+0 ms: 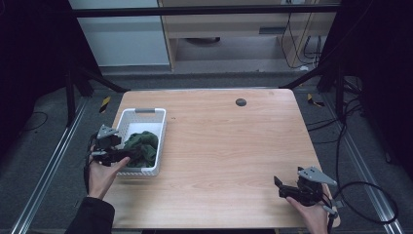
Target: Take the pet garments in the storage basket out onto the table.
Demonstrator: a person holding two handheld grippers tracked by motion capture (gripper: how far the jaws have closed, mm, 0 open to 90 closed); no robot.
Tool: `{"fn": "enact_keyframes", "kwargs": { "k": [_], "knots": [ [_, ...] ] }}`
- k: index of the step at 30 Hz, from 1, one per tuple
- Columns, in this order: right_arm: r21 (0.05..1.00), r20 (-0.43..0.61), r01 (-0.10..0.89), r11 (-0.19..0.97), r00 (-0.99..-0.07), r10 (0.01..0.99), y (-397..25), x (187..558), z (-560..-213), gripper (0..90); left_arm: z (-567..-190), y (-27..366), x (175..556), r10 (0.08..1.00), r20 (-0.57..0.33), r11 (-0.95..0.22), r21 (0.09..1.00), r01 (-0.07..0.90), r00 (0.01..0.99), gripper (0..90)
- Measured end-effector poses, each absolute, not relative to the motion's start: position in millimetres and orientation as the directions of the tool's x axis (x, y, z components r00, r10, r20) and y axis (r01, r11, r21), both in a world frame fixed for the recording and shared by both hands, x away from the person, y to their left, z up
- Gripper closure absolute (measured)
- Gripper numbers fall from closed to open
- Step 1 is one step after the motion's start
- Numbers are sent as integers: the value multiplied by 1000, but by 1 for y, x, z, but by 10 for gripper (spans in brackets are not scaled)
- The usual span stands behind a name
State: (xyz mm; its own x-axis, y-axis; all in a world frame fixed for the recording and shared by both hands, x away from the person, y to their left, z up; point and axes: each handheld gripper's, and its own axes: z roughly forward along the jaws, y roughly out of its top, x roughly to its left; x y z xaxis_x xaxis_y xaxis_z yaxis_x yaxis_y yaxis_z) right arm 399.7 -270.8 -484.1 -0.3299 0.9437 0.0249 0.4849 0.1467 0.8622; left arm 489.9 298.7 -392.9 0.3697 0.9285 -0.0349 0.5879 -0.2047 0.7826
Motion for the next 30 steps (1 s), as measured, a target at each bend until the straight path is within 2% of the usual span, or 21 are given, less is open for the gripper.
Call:
{"fn": "enact_keyframes", "kwargs": {
  "k": [12,30],
  "knots": [
    [859,19,488,154,-331,943,-271,400,-484,61,-398,292,506,926,11,-265,733,627,378,155],
    [854,24,498,153,-332,943,-271,401,-485,58,-407,291,523,922,18,-297,674,676,387,154]
  ]
}}
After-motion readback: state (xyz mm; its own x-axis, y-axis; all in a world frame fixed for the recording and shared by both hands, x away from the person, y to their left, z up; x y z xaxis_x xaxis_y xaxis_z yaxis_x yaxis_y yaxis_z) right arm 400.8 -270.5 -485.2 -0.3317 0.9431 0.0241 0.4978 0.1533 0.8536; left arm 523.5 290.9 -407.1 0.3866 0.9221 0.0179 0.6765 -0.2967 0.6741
